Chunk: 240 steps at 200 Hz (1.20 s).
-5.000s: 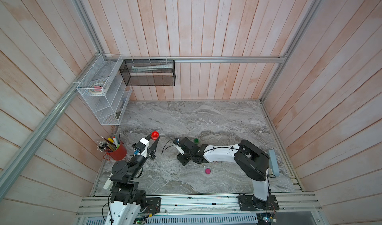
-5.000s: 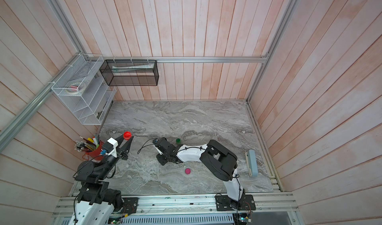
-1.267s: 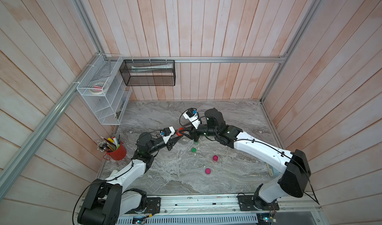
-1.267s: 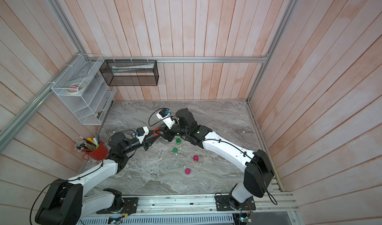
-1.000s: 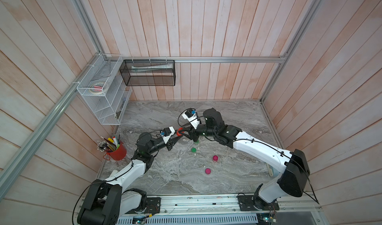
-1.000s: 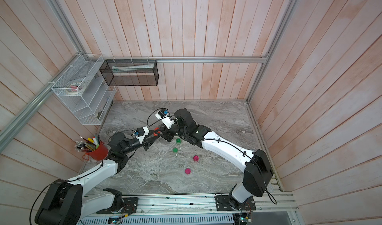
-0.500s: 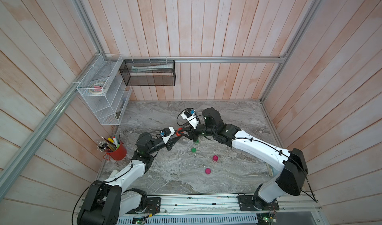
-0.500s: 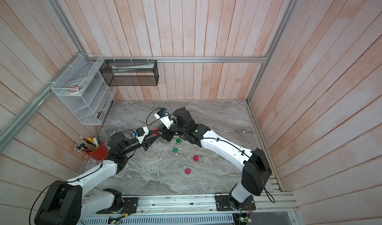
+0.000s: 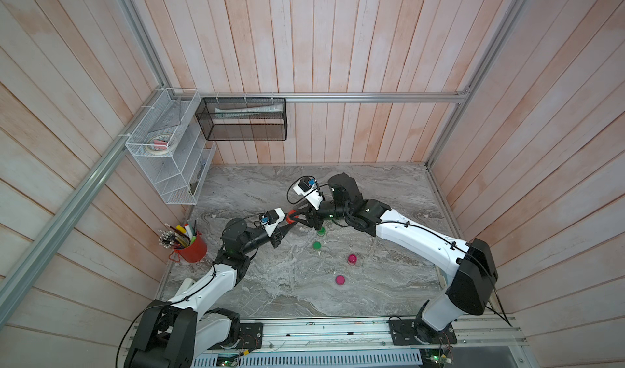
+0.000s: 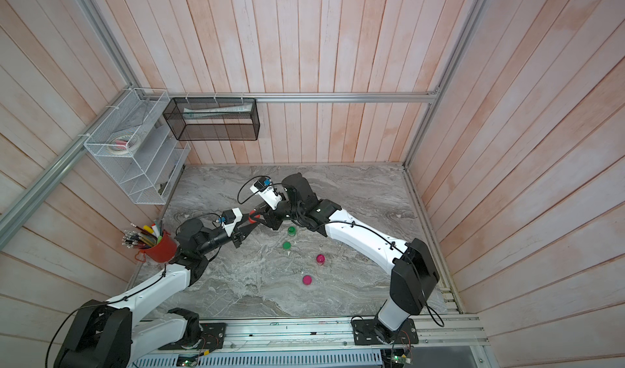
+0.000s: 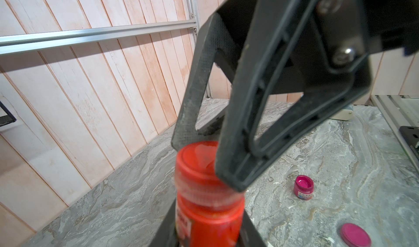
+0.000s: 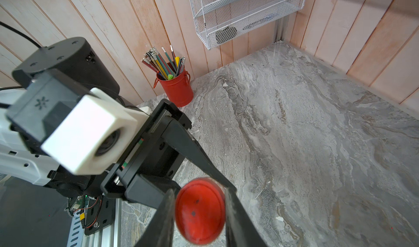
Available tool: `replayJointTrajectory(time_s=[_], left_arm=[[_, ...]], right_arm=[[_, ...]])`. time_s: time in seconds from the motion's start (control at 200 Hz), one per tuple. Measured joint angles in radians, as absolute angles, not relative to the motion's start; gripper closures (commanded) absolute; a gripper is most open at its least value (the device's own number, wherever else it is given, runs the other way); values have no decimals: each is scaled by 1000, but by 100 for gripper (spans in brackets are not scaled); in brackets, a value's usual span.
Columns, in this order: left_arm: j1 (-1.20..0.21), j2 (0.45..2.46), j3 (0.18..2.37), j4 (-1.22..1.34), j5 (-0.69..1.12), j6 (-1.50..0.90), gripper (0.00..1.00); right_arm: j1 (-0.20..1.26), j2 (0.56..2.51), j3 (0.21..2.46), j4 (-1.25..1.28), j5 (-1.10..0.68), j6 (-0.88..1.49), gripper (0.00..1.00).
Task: Close the paint jar lid
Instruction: Close the lid on the paint jar.
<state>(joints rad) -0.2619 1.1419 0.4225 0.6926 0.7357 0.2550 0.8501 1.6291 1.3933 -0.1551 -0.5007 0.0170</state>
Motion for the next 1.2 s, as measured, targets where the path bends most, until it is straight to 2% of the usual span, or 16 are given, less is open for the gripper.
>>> replayJointTrajectory(time_s=[0.435, 1.2], left_arm=[[-262, 1114, 406, 680, 672, 265, 72], [-245, 1071, 402, 633, 507, 233, 72]], right_arm=[[850, 1654, 1400, -134, -509, 16, 67], [875, 1739, 1432, -4, -437, 239, 68]])
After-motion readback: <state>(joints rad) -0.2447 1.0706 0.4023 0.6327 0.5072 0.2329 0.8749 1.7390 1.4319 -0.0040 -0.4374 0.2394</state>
